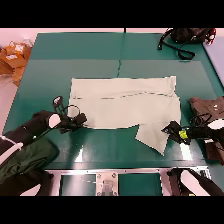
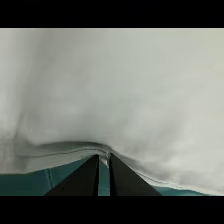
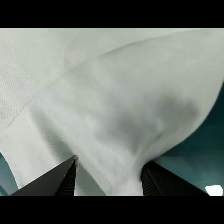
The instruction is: Fold the shirts.
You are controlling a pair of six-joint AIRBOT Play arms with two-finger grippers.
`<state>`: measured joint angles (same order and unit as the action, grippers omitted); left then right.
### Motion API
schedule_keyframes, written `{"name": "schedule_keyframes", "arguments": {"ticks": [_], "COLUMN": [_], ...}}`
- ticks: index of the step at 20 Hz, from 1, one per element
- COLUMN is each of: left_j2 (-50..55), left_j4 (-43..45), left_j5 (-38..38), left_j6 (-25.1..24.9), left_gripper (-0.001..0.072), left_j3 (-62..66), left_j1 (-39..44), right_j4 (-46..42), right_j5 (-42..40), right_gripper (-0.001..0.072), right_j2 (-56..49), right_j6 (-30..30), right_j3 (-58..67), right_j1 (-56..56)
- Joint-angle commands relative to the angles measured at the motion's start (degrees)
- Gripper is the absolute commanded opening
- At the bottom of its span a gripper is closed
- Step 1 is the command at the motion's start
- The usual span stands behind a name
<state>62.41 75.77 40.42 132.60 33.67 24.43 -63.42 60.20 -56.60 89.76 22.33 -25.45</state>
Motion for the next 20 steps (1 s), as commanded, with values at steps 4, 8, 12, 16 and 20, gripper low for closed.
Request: {"name": "schedule_keyframes", "arguments": {"ticks": [4, 8, 12, 16, 20], "left_j2": [-15.10, -17.00, -14.43, -14.23, -11.69], "left_j4": [14.34, 8.50, 5.22, 5.31, 5.31], "left_j5": [22.60, 2.29, -3.15, -11.91, -19.78], "left_j6": [21.03, 22.75, 25.16, 33.27, 40.37], "left_gripper": [0.0101, 0.0103, 0.0145, 0.0708, 0.0707], "left_j3": [-1.49, -4.57, -9.49, -13.62, -17.03], "left_j1": [0.13, 0.13, 0.11, 0.13, 0.13], "right_j4": [0.00, -0.02, -0.02, 0.00, 0.00], "right_j5": [-0.68, -0.81, -1.07, -1.33, -1.92], "right_gripper": [0.0487, 0.0487, 0.0486, 0.0486, 0.0486], "right_j2": [-0.04, -0.04, -0.04, -0.04, -0.04], "right_j6": [0.00, 0.00, 0.00, 0.00, 0.00], "right_j3": [-0.02, -0.02, -0.02, -0.02, -0.02], "right_j1": [0.04, 0.04, 0.04, 0.04, 0.04]}}
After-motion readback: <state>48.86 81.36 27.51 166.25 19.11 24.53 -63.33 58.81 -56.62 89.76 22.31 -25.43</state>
